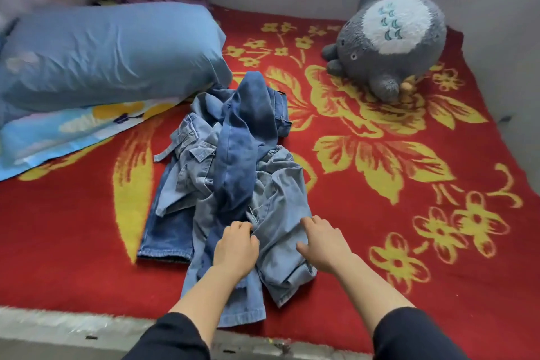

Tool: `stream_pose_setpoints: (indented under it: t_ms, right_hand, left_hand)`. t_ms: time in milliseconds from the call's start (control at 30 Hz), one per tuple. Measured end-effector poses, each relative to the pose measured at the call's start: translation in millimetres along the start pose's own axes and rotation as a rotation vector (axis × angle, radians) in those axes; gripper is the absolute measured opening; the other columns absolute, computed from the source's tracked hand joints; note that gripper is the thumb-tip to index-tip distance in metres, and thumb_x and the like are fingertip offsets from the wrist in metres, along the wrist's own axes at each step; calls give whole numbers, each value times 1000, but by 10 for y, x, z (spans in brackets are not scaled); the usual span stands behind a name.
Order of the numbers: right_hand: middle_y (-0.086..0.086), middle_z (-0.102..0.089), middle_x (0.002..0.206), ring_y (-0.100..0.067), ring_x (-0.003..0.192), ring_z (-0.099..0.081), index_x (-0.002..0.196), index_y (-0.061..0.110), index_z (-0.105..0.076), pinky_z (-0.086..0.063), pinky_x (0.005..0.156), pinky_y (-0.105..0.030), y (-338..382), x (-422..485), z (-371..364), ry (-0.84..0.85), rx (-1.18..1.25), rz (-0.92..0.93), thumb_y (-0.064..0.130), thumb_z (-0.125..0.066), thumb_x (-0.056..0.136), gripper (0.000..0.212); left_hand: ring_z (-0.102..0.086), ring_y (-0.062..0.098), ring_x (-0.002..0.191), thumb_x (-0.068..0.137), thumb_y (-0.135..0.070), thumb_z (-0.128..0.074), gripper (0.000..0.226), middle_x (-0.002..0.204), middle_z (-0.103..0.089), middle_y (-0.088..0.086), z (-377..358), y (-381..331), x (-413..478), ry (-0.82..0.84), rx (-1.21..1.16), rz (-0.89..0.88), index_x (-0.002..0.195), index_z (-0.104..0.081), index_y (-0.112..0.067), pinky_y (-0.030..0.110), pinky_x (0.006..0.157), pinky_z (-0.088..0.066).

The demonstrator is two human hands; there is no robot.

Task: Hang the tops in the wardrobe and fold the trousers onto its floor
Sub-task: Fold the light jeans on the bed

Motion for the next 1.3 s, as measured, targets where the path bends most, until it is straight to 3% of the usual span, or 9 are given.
stream_pose_setpoints:
  t_ms: [300,467,533,600,667,733,933,1167,1300]
  right_hand:
    - [-7,-41,138,-28,124,-42,144,15,-30,-41,98,-42,-467,1086,-529,57,216,-61,34,-43,97,52]
    - [-9,-29,155,-29,141,-31,153,10,-10,-32,109,-39,-819,1336,-896,78,839,-398,40,-57,93,82]
    - [-7,-48,139,-29,127,-48,145,10,-35,-42,98,-39,-779,1375,-1074,131,1072,-499,30,-59,92,62]
    - [-7,-60,89,-23,80,-53,92,7,-62,-42,66,-33,-773,1390,-1082,63,1173,-514,11,-51,88,12]
    - [-5,-43,62,-19,62,-36,61,12,-44,-29,56,-29,-925,1356,-976,1,1213,-554,4,-44,84,25]
    - [0,-45,61,-18,59,-41,61,18,-45,-36,56,-29,-1177,1250,-820,3,1224,-585,8,-46,89,30]
    - [-1,-59,63,-17,57,-52,69,11,-61,-40,54,-28,-2346,637,-86,-120,1388,-633,8,-52,81,15]
    - [-20,-65,107,-27,93,-62,111,-8,-63,-44,68,-36,-4309,-854,51,-482,1161,-1129,11,-60,82,35]
    - [-16,-66,72,-33,83,-64,68,5,-68,-40,62,-34,-4493,-1120,-147,-145,639,-919,14,-58,85,22]
  left_hand:
    - [-31,22,134,96,-33,-48,71,150,-33,1,-882,31,830,71,-159,86,153,-8,-20,36,103,-35]
    - [-32,16,120,96,-30,-43,35,115,-56,-18,-1209,-26,951,123,-72,80,128,-50,-41,34,99,-26]
    - [-31,13,120,96,-26,-42,32,115,-58,-20,-1385,-124,860,218,-45,21,117,-59,-41,34,103,-23]
    - [-33,14,120,93,-20,-44,30,110,-60,-17,-1473,-172,737,244,-93,4,110,-64,-35,31,103,-27]
    - [-45,20,111,90,-10,-46,25,91,-59,-10,-1420,-184,642,197,-291,67,98,-66,-22,33,94,-38]
    - [-55,22,98,86,-2,-47,21,88,-61,-3,-1314,-229,586,145,-490,159,93,-65,-12,37,85,-46]
    - [-33,20,129,85,-7,-48,51,133,-48,1,-1324,-907,484,158,-332,120,135,-45,-18,33,107,-32]
    - [-45,25,125,87,-16,-53,48,133,-54,10,-1842,-1890,150,289,-274,50,134,-49,-12,33,104,-36]
    - [-44,23,126,86,-13,-54,45,135,-50,9,-2049,-2091,226,243,-257,20,131,-49,-11,28,101,-34]
Point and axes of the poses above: each hand's wrist, its own x-axis towards the middle knuckle, its own z-axis out of the back of the hand, y = z × x, the point moved 8 cm from there along x, towards the middle knuckle
